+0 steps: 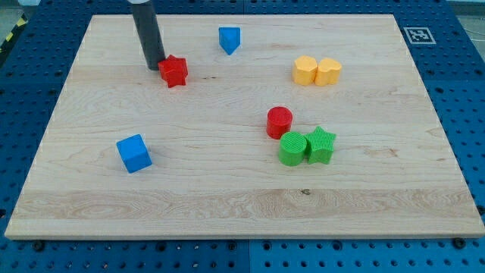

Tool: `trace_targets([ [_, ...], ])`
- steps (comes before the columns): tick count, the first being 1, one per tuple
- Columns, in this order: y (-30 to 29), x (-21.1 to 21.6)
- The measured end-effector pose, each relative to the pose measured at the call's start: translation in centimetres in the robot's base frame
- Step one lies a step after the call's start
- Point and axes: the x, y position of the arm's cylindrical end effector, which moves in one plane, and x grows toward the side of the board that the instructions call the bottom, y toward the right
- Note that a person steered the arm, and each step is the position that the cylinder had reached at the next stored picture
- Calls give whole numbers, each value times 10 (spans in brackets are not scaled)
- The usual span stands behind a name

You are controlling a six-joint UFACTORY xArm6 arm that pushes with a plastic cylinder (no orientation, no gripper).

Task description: Place the red star at the top of green star

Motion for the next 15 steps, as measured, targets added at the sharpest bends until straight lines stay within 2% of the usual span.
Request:
trace_targets([
  [1,14,7],
  [2,53,17],
  [3,58,21],
  [4,14,23],
  [6,68,51],
  [7,95,51],
  [9,110,32],
  [10,162,36],
  [11,174,41],
  [12,171,20],
  [15,151,51],
])
